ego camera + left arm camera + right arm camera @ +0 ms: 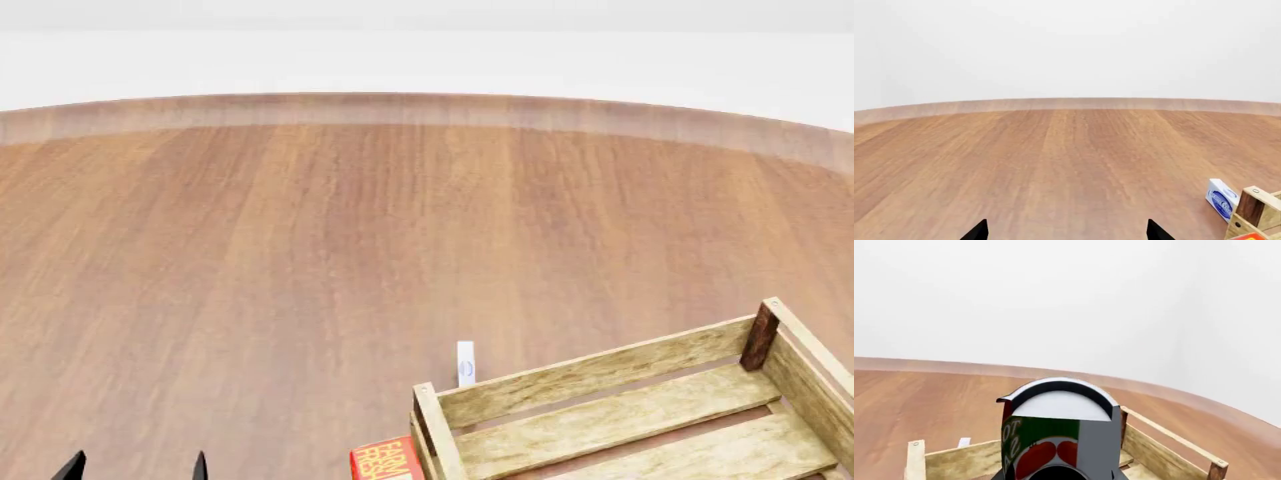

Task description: Pick up the tomato sauce, and put it in the wooden tray.

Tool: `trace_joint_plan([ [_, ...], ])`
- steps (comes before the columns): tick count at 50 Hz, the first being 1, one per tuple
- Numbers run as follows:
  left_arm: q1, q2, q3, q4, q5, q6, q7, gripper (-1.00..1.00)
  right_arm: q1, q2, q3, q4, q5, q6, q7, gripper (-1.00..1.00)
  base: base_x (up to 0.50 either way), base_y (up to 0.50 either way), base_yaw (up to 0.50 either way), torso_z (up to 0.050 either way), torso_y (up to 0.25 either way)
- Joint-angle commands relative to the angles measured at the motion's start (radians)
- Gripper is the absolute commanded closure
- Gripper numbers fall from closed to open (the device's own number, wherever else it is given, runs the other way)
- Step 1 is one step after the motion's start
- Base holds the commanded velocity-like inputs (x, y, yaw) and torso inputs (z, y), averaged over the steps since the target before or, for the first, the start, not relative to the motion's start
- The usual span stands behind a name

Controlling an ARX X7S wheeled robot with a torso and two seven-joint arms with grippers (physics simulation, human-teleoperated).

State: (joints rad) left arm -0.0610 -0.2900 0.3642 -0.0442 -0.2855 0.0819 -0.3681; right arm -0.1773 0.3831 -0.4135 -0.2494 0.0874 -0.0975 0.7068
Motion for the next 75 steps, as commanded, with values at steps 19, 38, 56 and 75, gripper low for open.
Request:
trace_joint_plan([
  [19,-0.002,-0.004,0.006,-0.007,-0.006,0.007,-0.005,-1.0,0.23,-0.001,0.071,0.015,0.136,0.281,-0.063,1.0,0.0,0.0,0.0,0.0,0.0],
  [38,-0.006,-0.007,0.011,-0.009,-0.01,0.008,-0.006,-1.0,0.464,-0.038,0.121,0.27,0.223,0.376,-0.129,1.0,0.0,0.0,0.0,0.0,0.001],
  [56,-0.008,-0.01,0.016,-0.007,-0.013,0.008,-0.009,-1.0,0.668,-0.101,0.108,0.611,0.235,0.336,-0.227,1.0,0.0,0.0,0.0,0.0,0.0],
  [75,-0.006,-0.014,0.02,-0.005,-0.018,0.01,-0.012,-1.0,0.8,-0.159,0.114,1.008,0.223,0.168,-0.311,1.0,0.0,0.0,0.0,0.0,0.001],
])
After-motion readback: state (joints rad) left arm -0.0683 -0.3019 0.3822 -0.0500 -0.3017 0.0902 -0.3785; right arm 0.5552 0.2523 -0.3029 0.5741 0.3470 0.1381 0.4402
